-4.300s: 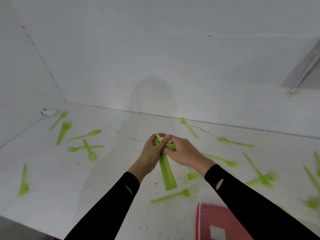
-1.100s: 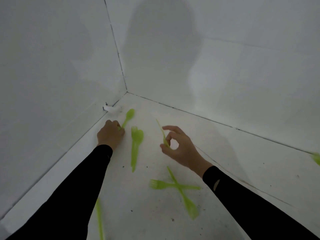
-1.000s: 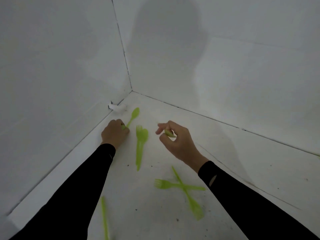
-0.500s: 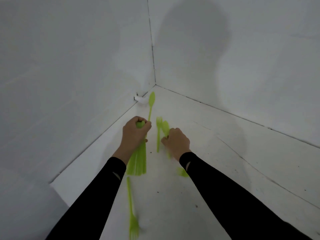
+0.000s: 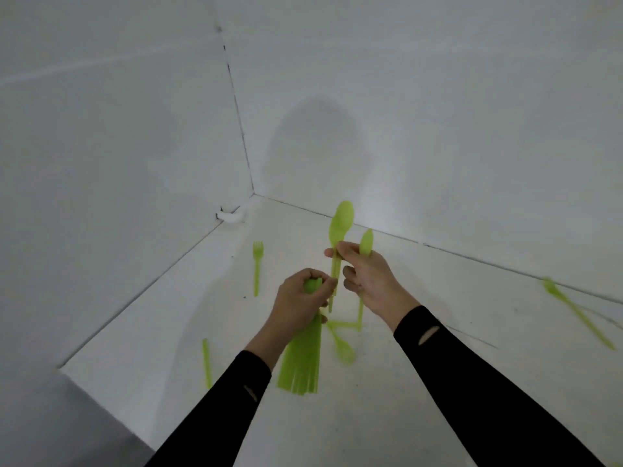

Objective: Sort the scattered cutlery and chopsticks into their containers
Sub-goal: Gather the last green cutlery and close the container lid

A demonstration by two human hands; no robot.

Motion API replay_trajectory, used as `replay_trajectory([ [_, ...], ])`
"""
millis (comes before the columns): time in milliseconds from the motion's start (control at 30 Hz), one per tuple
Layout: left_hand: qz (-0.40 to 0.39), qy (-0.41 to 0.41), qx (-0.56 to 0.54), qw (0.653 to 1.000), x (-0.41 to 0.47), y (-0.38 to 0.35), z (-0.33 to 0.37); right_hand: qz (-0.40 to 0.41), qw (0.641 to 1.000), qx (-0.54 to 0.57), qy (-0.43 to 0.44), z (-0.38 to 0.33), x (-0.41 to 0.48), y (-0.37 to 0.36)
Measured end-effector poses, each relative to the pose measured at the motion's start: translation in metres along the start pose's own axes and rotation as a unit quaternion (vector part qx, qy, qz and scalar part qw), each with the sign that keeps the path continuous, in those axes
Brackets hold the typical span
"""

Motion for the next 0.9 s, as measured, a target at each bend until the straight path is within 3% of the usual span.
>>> replay_trajectory([
  [167, 0.011, 0.004, -0.197, 0.98, -0.033, -0.061, 0.031, -0.004, 0.999, -0.053, -0.009, -0.029, -0.082, 0.075],
  [300, -0.051, -0.016, -0.21, 0.976, -0.079, -0.144, 0.051, -0.022, 0.992, -0.126, -0.015, -0.028, -0.16, 0.136],
  [500, -0.116, 0.006, -0.31, 0.944, -0.15, -0.259, 0.058, 0.04, 0.971, -0.235, 0.009, -0.032, -0.247, 0.254],
  [700, -0.187, 0.009, -0.321, 0.929, -0.22, -0.367, 0.069, 0.044, 0.964, -0.258, -0.039, -0.024, -0.327, 0.356],
  [833, -0.194, -0.037, -0.268, 0.943, -0.252, -0.409, 0.077, 0.184, 0.918, -0.352, 0.013, -0.031, -0.367, 0.409],
  [900, -0.223, -0.043, -0.235, 0.945, -0.27, -0.429, 0.078, 0.207, 0.93, -0.303, 0.013, -0.03, -0.382, 0.423],
])
Point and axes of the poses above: each hand's wrist, its own x-axis towards the middle knuckle, its own y-axis out of the back of the hand, z = x × y, the point moved 6 cm from there along x, towards the middle knuckle, and after that the axes turned 1 degree about -y, right-handed, at the moved point
